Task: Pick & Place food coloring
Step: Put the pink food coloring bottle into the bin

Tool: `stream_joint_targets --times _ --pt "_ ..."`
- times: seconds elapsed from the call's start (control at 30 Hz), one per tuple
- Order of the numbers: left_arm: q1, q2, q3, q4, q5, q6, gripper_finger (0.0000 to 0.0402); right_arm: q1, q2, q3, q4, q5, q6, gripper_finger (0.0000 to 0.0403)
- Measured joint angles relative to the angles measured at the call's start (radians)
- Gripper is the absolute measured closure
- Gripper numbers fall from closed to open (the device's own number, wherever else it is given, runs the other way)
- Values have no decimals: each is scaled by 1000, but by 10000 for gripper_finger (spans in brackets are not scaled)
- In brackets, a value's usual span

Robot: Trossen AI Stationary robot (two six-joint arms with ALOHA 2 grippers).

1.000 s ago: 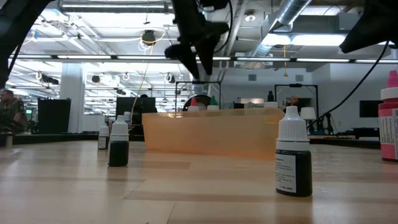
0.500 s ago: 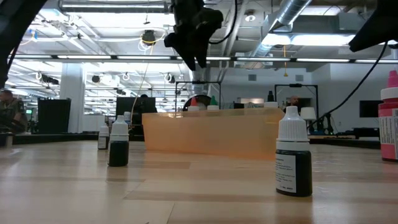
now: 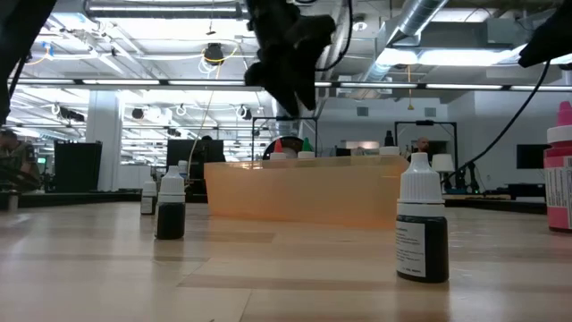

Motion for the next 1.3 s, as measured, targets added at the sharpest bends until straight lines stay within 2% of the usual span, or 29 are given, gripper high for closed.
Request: stream_joint_targets --times 0.17,0.37,0.57,0.67,0.83,1.0,1.3 --pt "-20 -134 -205 173 -20 -63 196 0 0 0 0 -6 -4 346" --pt "-21 -388 -499 342 -53 -99 196 -1 0 0 -14 -30 -7 346" --pt "-45 -646 -807 568 -55 -141 196 -31 0 0 -30 -163 -57 346" --pt "-58 -753 -919 613 -56 -159 196 -58 0 0 -22 -237 -120 346" --pt "-85 -913 -1018 591 -126 -214 196 -110 0 0 63 -341 -323 346" --pt "-133 -1042 -1053 552 -217 -221 196 -181 0 0 170 -455 -494 344" --pt "-263 -1151 -1054 422 -401 -314 196 -312 0 0 217 -628 -631 297"
